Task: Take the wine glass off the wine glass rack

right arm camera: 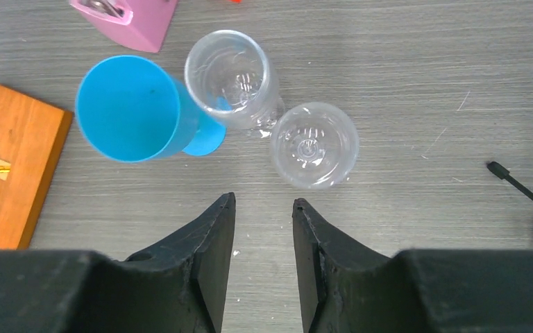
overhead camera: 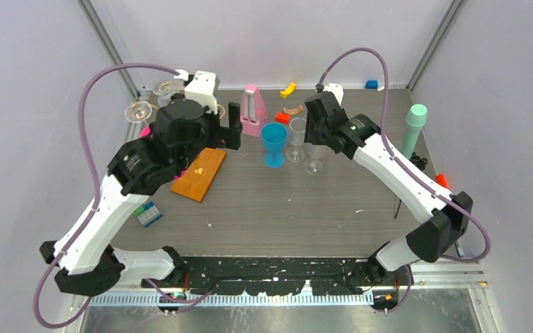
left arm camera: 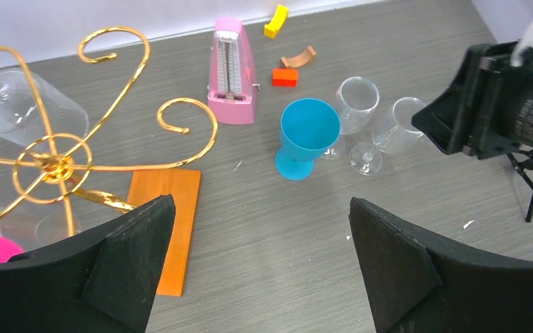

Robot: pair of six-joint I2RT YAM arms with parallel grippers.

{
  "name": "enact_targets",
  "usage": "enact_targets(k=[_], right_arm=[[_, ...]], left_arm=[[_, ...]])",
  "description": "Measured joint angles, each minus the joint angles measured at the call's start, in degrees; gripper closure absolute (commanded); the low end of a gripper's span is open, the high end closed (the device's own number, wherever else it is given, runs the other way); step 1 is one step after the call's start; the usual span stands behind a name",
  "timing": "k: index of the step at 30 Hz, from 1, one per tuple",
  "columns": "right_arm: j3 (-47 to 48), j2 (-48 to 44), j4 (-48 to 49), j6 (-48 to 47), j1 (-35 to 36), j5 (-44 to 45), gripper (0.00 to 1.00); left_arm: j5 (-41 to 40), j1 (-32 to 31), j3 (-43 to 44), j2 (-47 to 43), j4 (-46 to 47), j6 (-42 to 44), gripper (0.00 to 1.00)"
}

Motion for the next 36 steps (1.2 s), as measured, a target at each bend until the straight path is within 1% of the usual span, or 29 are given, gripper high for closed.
enact_targets(k=[4, 9, 11, 14, 15, 16, 17, 19, 21, 28, 32, 36], right_arm=[[2.0, 5.2, 0.1, -1.4, -3.0, -2.8, 0.58], [3.6, 11.1, -0.1, -2.9, -4.5, -5.2, 0.59], [3.6, 12.2, -0.5, -3.3, -4.8, -6.0, 0.61], [3.6, 13.4, -0.7, -4.4, -5.3, -7.0, 0.73], [3.6, 13.6, -0.7, -4.6, -5.5, -7.1, 0.80], [3.6, 13.8, -0.7, -4.9, -5.7, -7.3, 0.83], [3.6, 14.0, -0.7, -5.4, -6.0, -7.4, 0.90], [3.8, 14.3, -0.7, -5.7, -6.4, -7.4, 0.98], [3.9, 14.4, -0.7, -6.1, -6.7, -7.3, 0.99], [5.8, 16.0, -1.8, -8.3, -8.0, -4.3, 1.00], [6.5, 17.0, -0.8, -8.6, -9.7, -4.5, 1.00], [6.6, 17.2, 0.9, -8.5, -11.8, -6.4, 1.00]], left_arm=[[-0.8, 0.0, -3.0, -4.6, 1.2, 0.0, 0.00], [-1.5, 0.0, -5.0, -5.3, 1.6, 1.2, 0.00], [-1.7, 0.0, -5.7, -5.1, 1.6, 1.5, 0.00], [-1.7, 0.0, -5.9, -4.9, 1.6, 1.7, 0.00], [-1.7, 0.0, -5.9, -4.8, 1.6, 1.8, 0.00], [-1.7, 0.0, -5.9, -4.8, 1.6, 1.9, 0.00], [-1.7, 0.0, -5.9, -4.8, 1.6, 1.9, 0.00], [-1.7, 0.0, -5.9, -4.8, 1.6, 2.3, 0.00], [-1.7, 0.0, -5.9, -4.8, 1.6, 2.5, 0.00], [-2.5, 0.0, -5.9, -4.8, 1.6, 2.9, 0.00], [-3.7, 0.0, -5.5, -4.8, 1.4, 3.2, 0.00], [-5.5, 0.0, -5.1, -5.0, 1.4, 4.1, 0.00]])
